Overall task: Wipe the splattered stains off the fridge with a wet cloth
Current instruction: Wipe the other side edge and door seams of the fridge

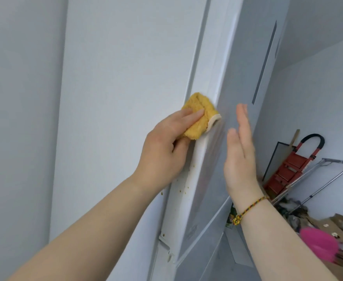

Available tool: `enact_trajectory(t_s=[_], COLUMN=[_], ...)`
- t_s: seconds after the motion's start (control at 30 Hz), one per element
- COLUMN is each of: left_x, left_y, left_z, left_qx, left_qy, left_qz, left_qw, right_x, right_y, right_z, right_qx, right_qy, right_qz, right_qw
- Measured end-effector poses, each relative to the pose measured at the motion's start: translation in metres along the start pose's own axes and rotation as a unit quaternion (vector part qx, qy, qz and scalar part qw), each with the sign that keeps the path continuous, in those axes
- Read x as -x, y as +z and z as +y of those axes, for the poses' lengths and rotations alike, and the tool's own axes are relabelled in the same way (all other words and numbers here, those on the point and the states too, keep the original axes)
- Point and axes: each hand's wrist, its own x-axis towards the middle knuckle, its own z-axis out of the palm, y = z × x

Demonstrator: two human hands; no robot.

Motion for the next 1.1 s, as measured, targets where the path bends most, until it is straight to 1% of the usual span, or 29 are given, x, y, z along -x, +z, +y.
enact_trajectory(t_s=[0.07, 0.13, 0.3, 0.37, 0.47, 0.6, 0.63, 0.73, 0.83, 0.93, 1.0, 1.1], left_x=[0.013, 0.041, 0.128, 0.13, 0.094, 0.048, 0.048, 0.077, 0.129, 0.166, 0.167, 0.129], left_y=[-0.001, 0.0, 0.007, 0.004, -0.002, 0.0, 0.002, 0.009, 0.009, 0.001, -0.004, -0.011], left_z=[-0.01, -0.021, -0.035, -0.034, -0.027, -0.017, -0.016, -0.026, -0.037, -0.044, -0.043, -0.029], left_qx=[-0.03, -0.053, -0.055, -0.054, -0.062, 0.008, 0.008, -0.008, -0.008, -0.046, -0.033, 0.009], left_qy=[0.022, 0.036, -0.002, -0.017, -0.008, -0.061, -0.056, -0.019, -0.035, -0.047, -0.076, -0.109], left_qz=[-0.012, -0.023, -0.025, -0.02, -0.024, -0.009, -0.004, -0.002, -0.013, -0.041, -0.056, -0.071], left_qw=[0.999, 0.998, 0.998, 0.998, 0.998, 0.998, 0.998, 1.0, 0.999, 0.997, 0.995, 0.991], right_x=[0.022, 0.034, 0.035, 0.035, 0.035, 0.034, 0.034, 0.034, 0.035, 0.036, 0.037, 0.037], right_y=[0.005, 0.013, 0.024, 0.025, 0.028, 0.027, 0.027, 0.026, 0.028, 0.032, 0.033, 0.033], right_z=[0.017, 0.03, 0.039, 0.041, 0.042, 0.041, 0.041, 0.044, 0.046, 0.044, 0.043, 0.041], right_qx=[0.008, 0.019, 0.035, 0.038, 0.042, 0.025, 0.025, 0.032, 0.044, 0.042, 0.048, 0.062], right_qy=[0.034, 0.04, 0.014, 0.011, -0.006, 0.02, 0.02, 0.003, -0.011, 0.005, 0.009, 0.008], right_qz=[-0.024, -0.044, -0.022, -0.018, -0.004, -0.004, -0.004, -0.006, 0.005, 0.01, 0.019, 0.022], right_qw=[0.999, 0.998, 0.999, 0.999, 0.999, 0.999, 0.999, 0.999, 0.999, 0.999, 0.999, 0.998])
